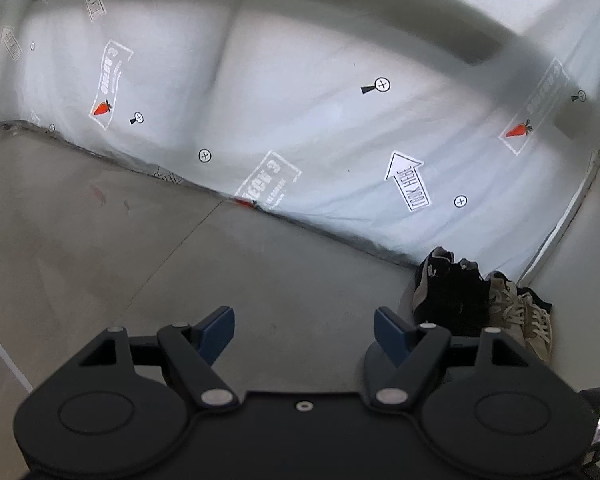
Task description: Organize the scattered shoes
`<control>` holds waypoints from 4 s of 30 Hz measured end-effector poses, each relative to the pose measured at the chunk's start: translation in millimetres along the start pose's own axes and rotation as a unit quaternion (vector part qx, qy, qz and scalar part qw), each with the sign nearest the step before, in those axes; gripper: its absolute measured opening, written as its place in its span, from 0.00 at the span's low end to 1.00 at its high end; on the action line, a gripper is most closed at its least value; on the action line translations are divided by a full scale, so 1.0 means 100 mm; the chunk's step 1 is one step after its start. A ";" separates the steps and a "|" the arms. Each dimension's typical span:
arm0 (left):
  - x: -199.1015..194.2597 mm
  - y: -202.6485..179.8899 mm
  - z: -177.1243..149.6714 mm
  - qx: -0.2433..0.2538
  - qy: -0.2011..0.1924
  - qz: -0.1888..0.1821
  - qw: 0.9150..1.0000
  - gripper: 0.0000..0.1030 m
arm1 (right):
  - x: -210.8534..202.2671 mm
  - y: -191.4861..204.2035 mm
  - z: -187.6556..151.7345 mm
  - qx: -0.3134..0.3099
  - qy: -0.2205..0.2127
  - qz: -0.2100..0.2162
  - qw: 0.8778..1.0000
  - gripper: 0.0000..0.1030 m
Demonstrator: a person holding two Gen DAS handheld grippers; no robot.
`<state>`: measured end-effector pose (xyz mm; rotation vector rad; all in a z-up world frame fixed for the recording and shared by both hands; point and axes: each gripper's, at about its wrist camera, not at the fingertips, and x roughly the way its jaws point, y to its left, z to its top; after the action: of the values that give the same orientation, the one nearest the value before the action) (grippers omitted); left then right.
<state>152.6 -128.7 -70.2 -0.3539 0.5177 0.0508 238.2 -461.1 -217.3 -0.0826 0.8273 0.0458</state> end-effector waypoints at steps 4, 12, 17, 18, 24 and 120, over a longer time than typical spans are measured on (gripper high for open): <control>-0.02 -0.02 0.02 0.007 -0.007 -0.005 1.000 0.75 | -0.02 0.01 0.00 0.023 0.003 -0.021 0.999 0.89; -0.06 0.08 0.02 -0.009 -0.010 -0.006 1.000 0.75 | 0.02 0.03 0.01 0.034 0.007 -0.041 0.999 0.91; -0.05 0.11 0.02 -0.014 -0.013 -0.011 1.000 0.75 | -0.24 0.07 0.02 0.046 -0.030 -0.033 0.998 0.92; -0.05 0.11 0.02 -0.014 -0.012 -0.012 1.000 0.75 | -0.38 0.12 0.04 0.053 -0.053 -0.028 0.997 0.93; -0.09 0.09 -0.01 -0.006 -0.010 -0.030 0.999 0.75 | -0.57 0.62 0.07 0.018 -0.075 0.099 0.992 0.96; -2.86 1.56 -0.68 0.159 -0.010 -0.015 0.987 0.98 | -4.05 2.79 -1.57 0.060 -0.185 0.018 0.981 1.00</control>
<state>-149.5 6.1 -33.4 -0.0498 0.4922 -0.0578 -171.2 -200.5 -40.1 0.0543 0.4578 0.0429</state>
